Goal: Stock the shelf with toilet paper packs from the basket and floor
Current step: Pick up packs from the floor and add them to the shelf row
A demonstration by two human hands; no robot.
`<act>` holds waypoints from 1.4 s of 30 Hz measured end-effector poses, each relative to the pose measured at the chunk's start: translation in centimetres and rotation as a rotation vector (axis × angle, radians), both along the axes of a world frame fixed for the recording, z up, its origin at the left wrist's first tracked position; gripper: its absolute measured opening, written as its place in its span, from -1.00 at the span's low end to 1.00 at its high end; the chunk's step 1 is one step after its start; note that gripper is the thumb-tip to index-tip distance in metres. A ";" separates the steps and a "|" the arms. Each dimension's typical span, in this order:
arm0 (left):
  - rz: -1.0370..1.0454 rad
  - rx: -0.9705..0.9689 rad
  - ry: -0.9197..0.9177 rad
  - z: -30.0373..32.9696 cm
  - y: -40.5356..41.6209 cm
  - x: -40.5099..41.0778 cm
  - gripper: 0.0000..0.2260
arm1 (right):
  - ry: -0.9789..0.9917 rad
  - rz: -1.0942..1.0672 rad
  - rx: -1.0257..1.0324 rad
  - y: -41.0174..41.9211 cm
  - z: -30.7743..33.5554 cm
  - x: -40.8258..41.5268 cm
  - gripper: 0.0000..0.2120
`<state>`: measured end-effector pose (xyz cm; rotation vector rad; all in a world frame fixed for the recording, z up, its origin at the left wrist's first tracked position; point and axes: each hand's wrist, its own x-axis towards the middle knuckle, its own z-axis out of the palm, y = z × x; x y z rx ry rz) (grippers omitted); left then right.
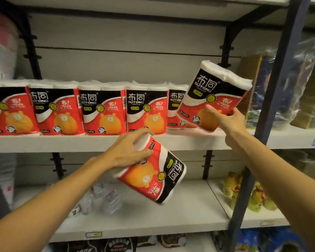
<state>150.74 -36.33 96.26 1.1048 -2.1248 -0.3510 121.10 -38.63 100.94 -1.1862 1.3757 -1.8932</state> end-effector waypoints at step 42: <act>0.019 -0.063 0.806 2.2 1.9 -6.2 -0.75 | 0.270 0.519 0.025 2.9 -3.4 2.9 -0.60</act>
